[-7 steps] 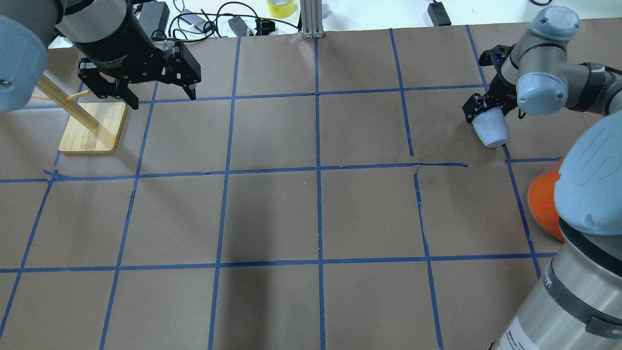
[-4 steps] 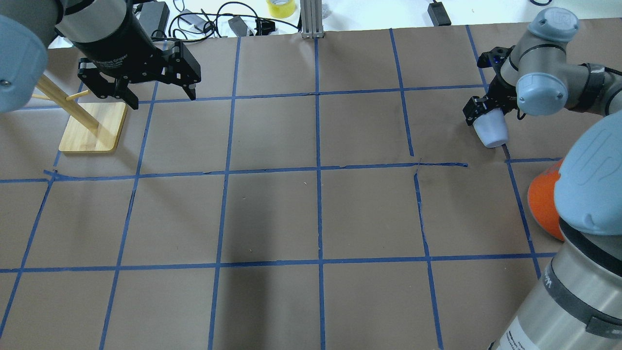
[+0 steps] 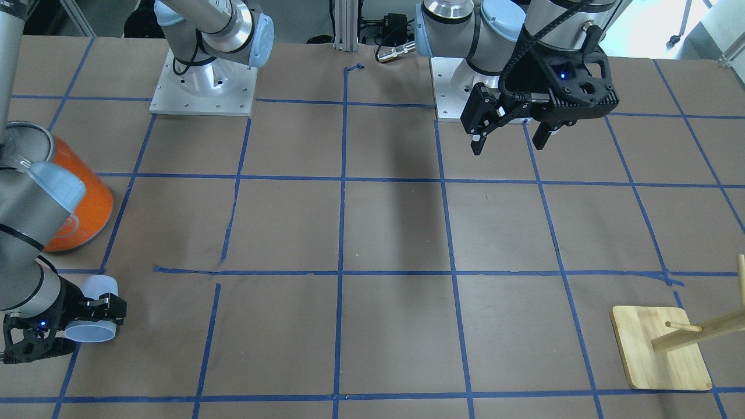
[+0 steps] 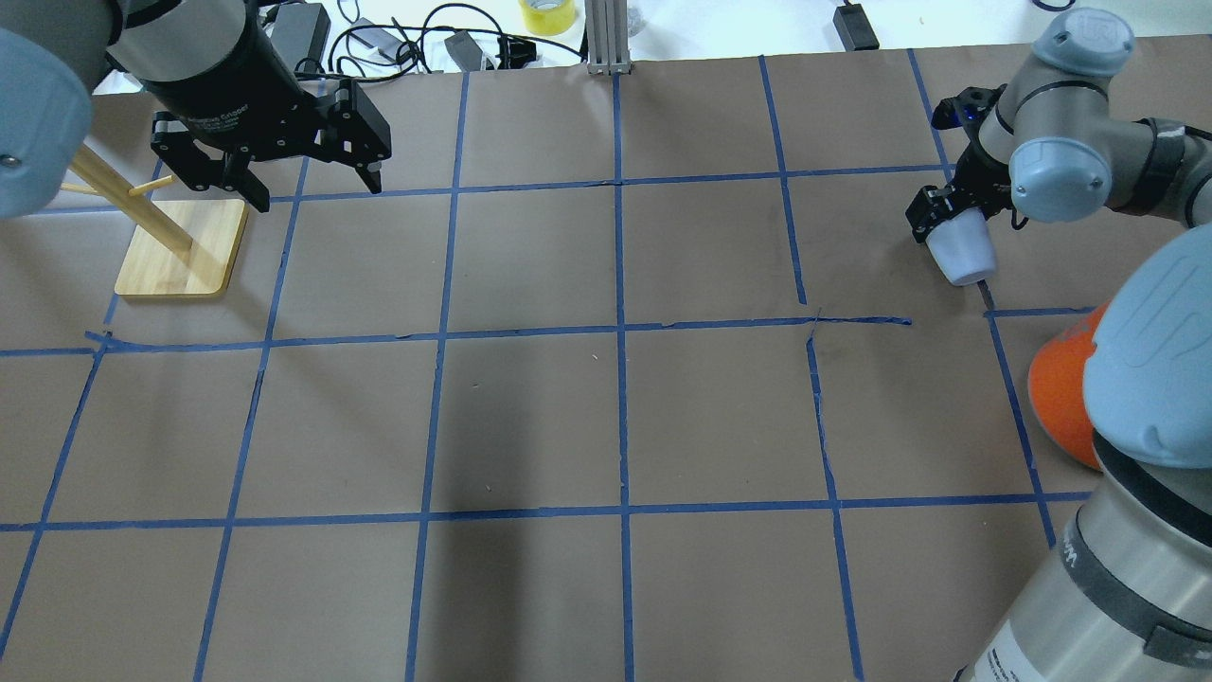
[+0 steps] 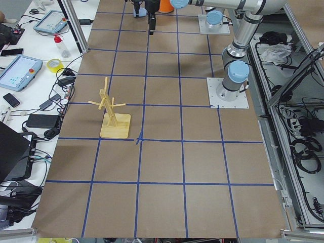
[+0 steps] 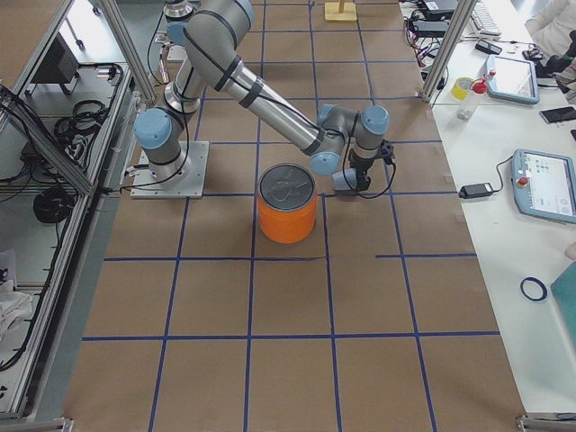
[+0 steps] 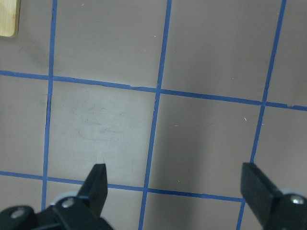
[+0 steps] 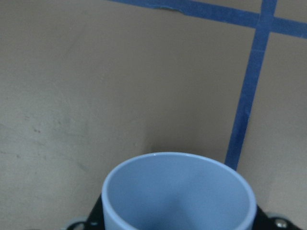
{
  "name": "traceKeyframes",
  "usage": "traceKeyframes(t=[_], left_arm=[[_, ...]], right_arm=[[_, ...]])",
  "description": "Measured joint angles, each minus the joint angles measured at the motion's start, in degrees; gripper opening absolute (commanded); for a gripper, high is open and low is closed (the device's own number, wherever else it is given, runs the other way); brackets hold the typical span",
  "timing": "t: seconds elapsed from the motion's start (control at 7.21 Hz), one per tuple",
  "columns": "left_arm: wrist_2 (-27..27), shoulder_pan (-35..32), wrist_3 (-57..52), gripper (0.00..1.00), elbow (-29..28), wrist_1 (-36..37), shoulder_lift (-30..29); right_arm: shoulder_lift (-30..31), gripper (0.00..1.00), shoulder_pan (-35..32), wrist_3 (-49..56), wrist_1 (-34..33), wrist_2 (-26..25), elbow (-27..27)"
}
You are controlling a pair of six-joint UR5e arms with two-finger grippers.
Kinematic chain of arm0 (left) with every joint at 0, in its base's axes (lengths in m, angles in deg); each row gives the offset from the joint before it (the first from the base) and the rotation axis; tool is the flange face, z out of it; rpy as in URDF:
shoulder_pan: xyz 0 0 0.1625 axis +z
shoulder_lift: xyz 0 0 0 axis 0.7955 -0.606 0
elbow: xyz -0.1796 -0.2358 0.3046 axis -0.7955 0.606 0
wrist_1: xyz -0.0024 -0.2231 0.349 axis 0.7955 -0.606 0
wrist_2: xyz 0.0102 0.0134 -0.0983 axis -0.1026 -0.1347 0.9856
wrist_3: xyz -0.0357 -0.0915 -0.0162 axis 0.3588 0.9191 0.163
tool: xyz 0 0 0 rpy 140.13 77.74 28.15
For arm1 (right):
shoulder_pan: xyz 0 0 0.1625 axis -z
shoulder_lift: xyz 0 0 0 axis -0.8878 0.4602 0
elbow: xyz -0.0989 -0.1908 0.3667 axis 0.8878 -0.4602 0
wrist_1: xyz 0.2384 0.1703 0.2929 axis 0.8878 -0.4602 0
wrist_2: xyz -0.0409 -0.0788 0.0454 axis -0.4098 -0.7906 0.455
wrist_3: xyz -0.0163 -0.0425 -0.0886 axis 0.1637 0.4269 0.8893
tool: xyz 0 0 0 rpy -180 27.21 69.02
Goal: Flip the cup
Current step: 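Lift the cup with the right gripper and carry it toward the table center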
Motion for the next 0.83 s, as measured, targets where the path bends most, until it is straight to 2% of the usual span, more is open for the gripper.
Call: traceKeyframes(t=[0.42,0.83], left_arm=[[0.0,0.0,0.1,1.00,0.0,0.1,0.0],[0.0,0.0,0.2,1.00,0.0,0.3,0.0]], right_arm=[[3.2,0.26,-4.0,6.4,1.3,0.9,-0.1],[6.2,0.23,-16.2,12.5,1.1,1.1,-0.7]])
